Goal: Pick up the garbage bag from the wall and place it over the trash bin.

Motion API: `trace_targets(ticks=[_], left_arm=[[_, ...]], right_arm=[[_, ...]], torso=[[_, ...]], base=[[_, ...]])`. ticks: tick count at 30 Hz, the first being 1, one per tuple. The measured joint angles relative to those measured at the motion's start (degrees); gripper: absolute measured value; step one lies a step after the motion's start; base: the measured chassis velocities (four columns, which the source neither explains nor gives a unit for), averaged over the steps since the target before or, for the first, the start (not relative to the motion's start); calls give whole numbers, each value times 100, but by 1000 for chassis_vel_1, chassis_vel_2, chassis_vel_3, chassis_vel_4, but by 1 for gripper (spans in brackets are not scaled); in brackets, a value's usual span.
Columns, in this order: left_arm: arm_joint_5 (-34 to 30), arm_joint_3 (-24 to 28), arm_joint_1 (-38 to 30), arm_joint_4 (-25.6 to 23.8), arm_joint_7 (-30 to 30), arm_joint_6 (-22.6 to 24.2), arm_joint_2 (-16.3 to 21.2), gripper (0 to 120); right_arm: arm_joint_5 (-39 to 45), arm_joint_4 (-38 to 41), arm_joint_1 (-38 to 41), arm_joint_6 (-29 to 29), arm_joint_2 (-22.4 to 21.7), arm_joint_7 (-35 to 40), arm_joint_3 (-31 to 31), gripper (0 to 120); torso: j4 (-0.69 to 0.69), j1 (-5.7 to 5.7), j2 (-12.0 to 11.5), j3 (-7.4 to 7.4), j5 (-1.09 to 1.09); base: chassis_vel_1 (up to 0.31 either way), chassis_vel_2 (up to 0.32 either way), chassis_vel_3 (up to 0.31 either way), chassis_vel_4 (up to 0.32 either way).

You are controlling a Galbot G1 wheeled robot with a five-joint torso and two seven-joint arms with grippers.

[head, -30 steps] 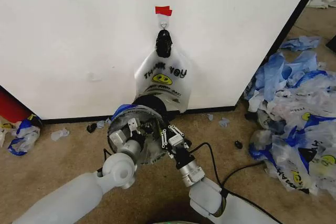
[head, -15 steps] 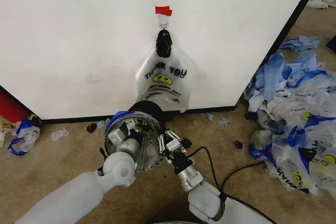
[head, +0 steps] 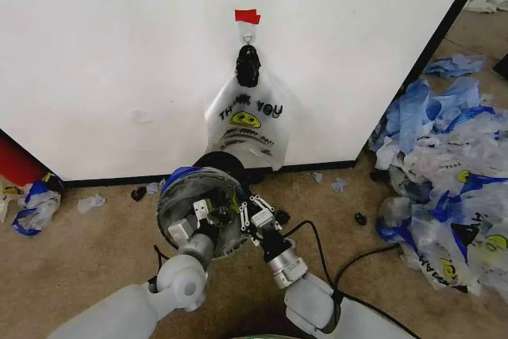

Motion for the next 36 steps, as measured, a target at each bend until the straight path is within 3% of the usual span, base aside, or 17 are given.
trace_targets(ticks=[20,36], left_arm=[[-425,-79,-782,57,-230,-21,-105,0],[11,85,-98,83,-160,2,-91,0]], right_arm=[[-14,-7,-79,24,2,-62,-9,0],[-1,120,-109,15,2,-70,-63,0]], torso=[[-1,0,0,0,0],[0,0,0,0,0]], base=[[0,0,0,0],[0,0,0,0]])
